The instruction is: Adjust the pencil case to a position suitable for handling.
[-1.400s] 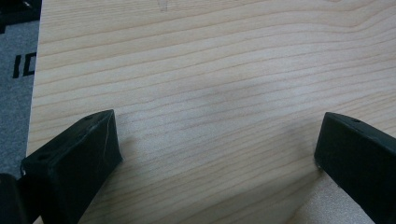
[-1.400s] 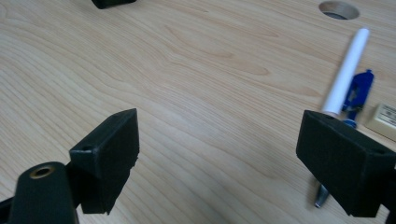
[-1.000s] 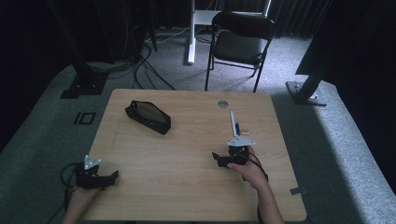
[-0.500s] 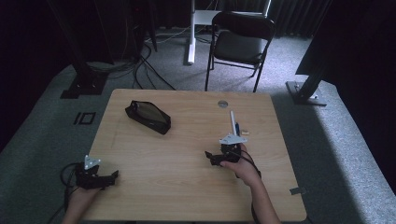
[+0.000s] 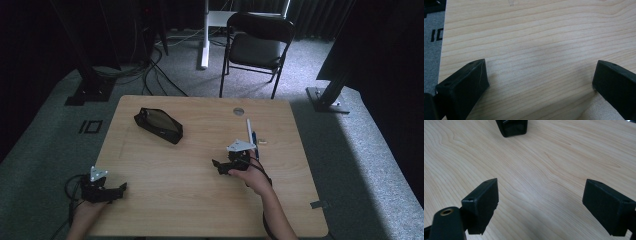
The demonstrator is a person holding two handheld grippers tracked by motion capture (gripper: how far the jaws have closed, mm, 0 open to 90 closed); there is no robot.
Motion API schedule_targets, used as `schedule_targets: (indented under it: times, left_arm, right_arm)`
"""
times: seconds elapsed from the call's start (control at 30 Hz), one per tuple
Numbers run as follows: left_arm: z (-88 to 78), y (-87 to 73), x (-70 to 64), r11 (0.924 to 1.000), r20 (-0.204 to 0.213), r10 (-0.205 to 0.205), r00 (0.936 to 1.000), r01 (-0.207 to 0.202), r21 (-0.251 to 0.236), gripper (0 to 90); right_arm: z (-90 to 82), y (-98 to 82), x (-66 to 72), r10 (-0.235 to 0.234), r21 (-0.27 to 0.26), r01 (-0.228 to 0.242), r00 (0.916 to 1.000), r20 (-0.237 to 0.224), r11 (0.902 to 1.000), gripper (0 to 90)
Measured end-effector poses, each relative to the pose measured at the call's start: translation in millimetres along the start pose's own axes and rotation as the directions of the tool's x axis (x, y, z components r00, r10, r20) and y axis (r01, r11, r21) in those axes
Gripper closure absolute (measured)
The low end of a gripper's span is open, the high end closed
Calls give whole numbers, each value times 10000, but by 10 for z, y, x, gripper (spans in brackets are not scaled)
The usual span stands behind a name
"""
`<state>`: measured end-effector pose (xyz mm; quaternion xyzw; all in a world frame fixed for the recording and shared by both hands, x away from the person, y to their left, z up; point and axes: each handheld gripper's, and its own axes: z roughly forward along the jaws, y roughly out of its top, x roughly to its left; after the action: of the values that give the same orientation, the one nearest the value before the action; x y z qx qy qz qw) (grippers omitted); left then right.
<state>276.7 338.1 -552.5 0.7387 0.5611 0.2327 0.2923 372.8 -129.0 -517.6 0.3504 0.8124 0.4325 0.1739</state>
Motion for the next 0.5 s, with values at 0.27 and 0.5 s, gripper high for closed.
schedule_targets:
  times: [0.27,0.5]
  left_arm:
    - [0,0,0,10000,0,-1,10000,1,-2,3]
    - [0,0,0,10000,2,0,10000,0,-1,3]
  right_arm:
    - [97,60,70,-50,-30,49,9998,-206,10000,134]
    - [164,113,109,-116,-61,114,9995,-285,9999,134]
